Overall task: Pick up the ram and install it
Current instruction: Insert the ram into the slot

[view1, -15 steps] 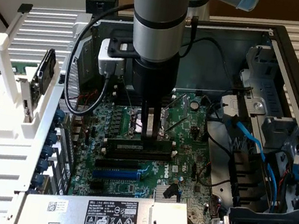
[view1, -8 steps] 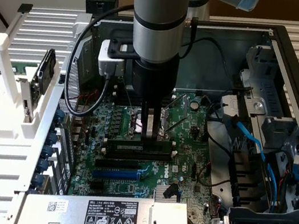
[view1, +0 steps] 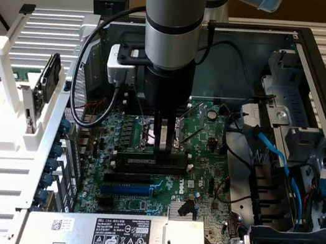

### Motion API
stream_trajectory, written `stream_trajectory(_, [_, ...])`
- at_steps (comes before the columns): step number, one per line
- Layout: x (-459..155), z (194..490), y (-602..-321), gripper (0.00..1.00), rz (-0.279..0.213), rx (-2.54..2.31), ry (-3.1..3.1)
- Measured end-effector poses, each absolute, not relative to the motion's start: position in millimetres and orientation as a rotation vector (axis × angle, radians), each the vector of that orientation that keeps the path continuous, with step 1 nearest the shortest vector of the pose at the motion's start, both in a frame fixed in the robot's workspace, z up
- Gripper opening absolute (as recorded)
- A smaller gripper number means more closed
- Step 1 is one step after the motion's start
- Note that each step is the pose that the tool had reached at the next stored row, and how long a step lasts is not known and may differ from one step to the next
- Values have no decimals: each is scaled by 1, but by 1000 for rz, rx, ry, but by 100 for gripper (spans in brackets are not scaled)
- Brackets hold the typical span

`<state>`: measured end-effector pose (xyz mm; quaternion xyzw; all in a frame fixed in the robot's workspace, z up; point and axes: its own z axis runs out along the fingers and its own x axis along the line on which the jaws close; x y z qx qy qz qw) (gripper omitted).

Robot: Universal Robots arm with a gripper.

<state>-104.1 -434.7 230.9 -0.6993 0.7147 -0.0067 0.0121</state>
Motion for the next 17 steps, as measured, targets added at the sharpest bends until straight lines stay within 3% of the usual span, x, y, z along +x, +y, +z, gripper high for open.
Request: stream_trajectory(17, [-104,229,-435,12,-21,-2180,2228])
